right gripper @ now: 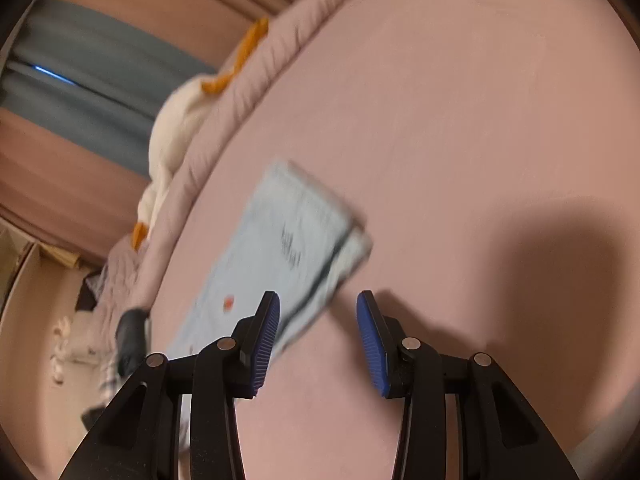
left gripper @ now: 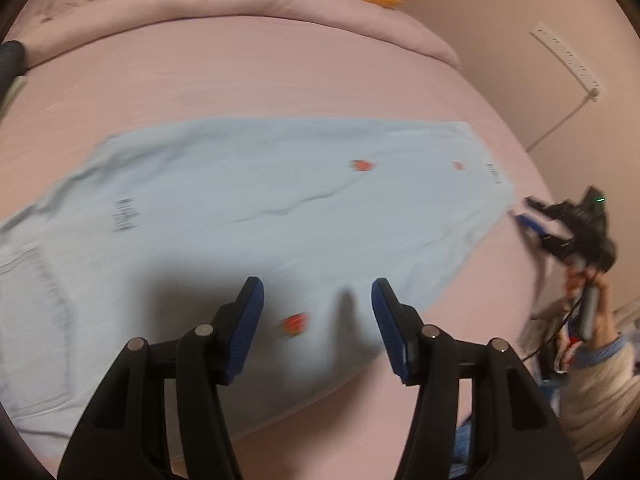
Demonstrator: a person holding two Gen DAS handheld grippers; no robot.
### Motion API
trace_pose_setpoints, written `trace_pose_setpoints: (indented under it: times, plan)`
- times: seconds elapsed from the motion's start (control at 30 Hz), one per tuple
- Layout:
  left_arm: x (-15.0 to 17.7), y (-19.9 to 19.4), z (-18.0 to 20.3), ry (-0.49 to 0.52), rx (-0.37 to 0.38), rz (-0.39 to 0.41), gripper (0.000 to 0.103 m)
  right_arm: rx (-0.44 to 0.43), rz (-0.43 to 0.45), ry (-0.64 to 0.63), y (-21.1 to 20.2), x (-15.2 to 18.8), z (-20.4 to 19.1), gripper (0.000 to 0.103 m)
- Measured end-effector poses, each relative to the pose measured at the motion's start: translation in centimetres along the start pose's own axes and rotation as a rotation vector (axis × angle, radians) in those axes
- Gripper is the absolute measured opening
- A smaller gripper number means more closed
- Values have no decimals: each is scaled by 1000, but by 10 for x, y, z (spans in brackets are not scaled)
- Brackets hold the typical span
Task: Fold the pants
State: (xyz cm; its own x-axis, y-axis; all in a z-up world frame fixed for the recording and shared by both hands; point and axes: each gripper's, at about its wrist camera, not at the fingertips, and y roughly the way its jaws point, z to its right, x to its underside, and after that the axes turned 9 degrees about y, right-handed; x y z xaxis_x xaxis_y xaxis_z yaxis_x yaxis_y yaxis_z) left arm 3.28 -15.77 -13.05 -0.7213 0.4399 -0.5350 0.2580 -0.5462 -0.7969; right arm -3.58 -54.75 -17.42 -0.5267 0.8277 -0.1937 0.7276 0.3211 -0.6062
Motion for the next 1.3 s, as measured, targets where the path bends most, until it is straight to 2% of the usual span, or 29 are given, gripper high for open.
trace_pose_setpoints:
  times: [0.07,0.2,0.23,0.27,0.3,0.33,0.43,0.53,0.57,0.63,0.7,0.77,0.9,1.0,1.03,1.2,1.3]
  plan:
    - [-6,7,8,9,11,-2,56,-6,-17,33,15,0,3,41]
    - [-10,22,6,-45,31,-29,56,-91,51,124,34,-25,-1,41]
    - [-9,23,5,-53,32,-32,56,-86,66,138,39,-29,-4,41]
    - [-9,24,5,-56,27,-36,55,-73,73,150,40,-33,-5,35]
    - [-9,25,5,-54,21,-40,55,-56,92,146,38,-36,-8,18]
    - [-8,25,6,-50,20,-43,55,-40,109,127,34,-37,-12,11]
    - [-6,24,6,-42,13,-54,55,-68,156,99,18,-34,-11,8]
    - [-4,25,3,-29,5,-61,56,0,124,127,30,-32,7,8]
    - [-4,25,3,-21,1,-61,56,22,111,139,40,-32,12,1]
    - [-3,22,2,-22,1,-62,56,32,128,129,40,-32,5,1]
    - [-5,19,-1,-52,15,-59,57,71,156,23,32,-30,-20,5]
    - [-6,14,-5,-98,43,-38,61,61,190,-113,19,-22,-50,5]
    - [-12,-1,-8,-182,167,25,66,33,227,-374,5,7,-112,5]
    - [-18,-9,-10,-272,304,72,79,24,213,-539,11,38,-150,5]
    - [-19,-11,-10,-290,332,81,80,24,204,-594,15,50,-161,5]
    - [-26,-13,-11,-344,418,112,80,24,157,-794,38,100,-194,5]
    - [-28,-6,-13,-402,467,123,87,23,128,-887,51,129,-200,5]
